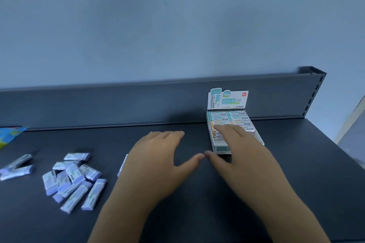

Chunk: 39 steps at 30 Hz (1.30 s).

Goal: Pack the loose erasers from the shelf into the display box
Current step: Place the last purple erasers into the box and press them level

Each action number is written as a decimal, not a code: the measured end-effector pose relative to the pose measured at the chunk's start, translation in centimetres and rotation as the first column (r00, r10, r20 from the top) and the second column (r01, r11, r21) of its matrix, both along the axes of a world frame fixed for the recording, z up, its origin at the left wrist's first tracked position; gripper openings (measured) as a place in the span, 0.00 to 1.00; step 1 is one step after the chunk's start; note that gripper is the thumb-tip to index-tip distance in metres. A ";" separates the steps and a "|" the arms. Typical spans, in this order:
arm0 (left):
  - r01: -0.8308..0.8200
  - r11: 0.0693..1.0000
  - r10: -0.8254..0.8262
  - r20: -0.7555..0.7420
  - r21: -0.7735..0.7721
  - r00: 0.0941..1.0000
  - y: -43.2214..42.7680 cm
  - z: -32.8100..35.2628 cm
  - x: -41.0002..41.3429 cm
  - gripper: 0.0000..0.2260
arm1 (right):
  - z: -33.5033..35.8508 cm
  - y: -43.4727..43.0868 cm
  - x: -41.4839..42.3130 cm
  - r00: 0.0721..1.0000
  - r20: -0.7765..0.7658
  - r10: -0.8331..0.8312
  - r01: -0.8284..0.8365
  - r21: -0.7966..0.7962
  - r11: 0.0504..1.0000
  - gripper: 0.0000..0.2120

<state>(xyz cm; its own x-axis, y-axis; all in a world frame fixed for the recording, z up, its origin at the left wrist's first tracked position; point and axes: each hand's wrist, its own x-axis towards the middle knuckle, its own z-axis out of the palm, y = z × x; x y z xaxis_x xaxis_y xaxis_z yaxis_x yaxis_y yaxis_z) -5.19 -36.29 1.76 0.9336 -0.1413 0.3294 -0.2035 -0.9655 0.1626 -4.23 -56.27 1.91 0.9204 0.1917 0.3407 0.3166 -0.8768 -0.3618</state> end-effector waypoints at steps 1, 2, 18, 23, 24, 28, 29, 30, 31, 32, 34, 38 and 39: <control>0.009 1.000 -0.009 -0.003 0.001 1.000 -0.1 0.0 -0.1 0.40 | 0.1 0.0 0.0 1.000 -0.021 0.020 -0.021 -0.012 1.000 0.29; 0.010 1.000 -0.010 -0.006 -0.001 1.000 -0.1 0.0 -0.3 0.40 | 0.2 -0.1 0.0 0.998 -0.039 0.040 -0.041 -0.017 0.999 0.31; -0.097 0.993 0.093 -0.062 -0.069 0.994 4.9 0.3 -0.8 0.39 | 1.2 4.6 0.9 0.985 -0.085 0.149 -0.143 0.064 0.988 0.30; -0.091 0.995 0.088 -0.062 -0.048 0.994 9.7 0.5 -0.6 0.37 | 1.7 9.2 0.0 0.988 -0.091 0.126 -0.127 -0.006 0.992 0.31; -0.086 0.995 0.083 -0.067 -0.046 0.994 10.9 0.5 -0.8 0.37 | 1.6 10.4 -0.2 0.989 -0.090 0.120 -0.121 -0.007 0.993 0.31; -0.065 0.996 0.061 -0.062 -0.054 0.996 16.7 0.9 -1.5 0.34 | 1.2 16.5 -1.0 0.986 -0.117 0.116 -0.119 -0.020 0.993 0.30; -0.068 0.996 0.064 -0.060 -0.064 0.996 18.3 1.0 -1.8 0.35 | 1.0 18.2 -1.3 0.983 -0.137 0.126 -0.130 -0.022 0.991 0.30; -0.076 0.994 0.072 -0.063 -0.076 0.995 19.9 1.2 -2.2 0.35 | 1.0 19.9 -1.6 0.978 -0.155 0.140 -0.146 -0.026 0.989 0.30; -0.089 0.992 0.082 -0.072 -0.094 0.994 21.5 1.3 -2.5 0.35 | 0.9 21.5 -1.9 0.973 -0.166 0.158 -0.166 -0.032 0.986 0.29; -0.104 0.988 0.095 -0.084 -0.112 0.992 23.1 1.3 -2.7 0.35 | 0.9 23.2 -2.2 0.969 -0.170 0.179 -0.188 -0.037 0.981 0.29; -0.135 0.982 0.120 -0.112 -0.132 0.986 26.4 0.9 -3.2 0.32 | 0.8 26.3 -2.7 0.962 -0.178 0.206 -0.216 -0.038 0.976 0.26; -0.158 0.984 0.139 -0.215 -0.076 0.967 32.1 -0.8 -3.7 0.25 | 0.6 32.4 -3.4 0.951 -0.180 0.252 -0.261 -0.026 0.965 0.13; -0.164 0.983 0.139 -0.251 -0.083 0.958 33.2 -1.3 -3.7 0.26 | 0.6 33.7 -3.5 0.945 -0.191 0.266 -0.278 -0.042 0.960 0.14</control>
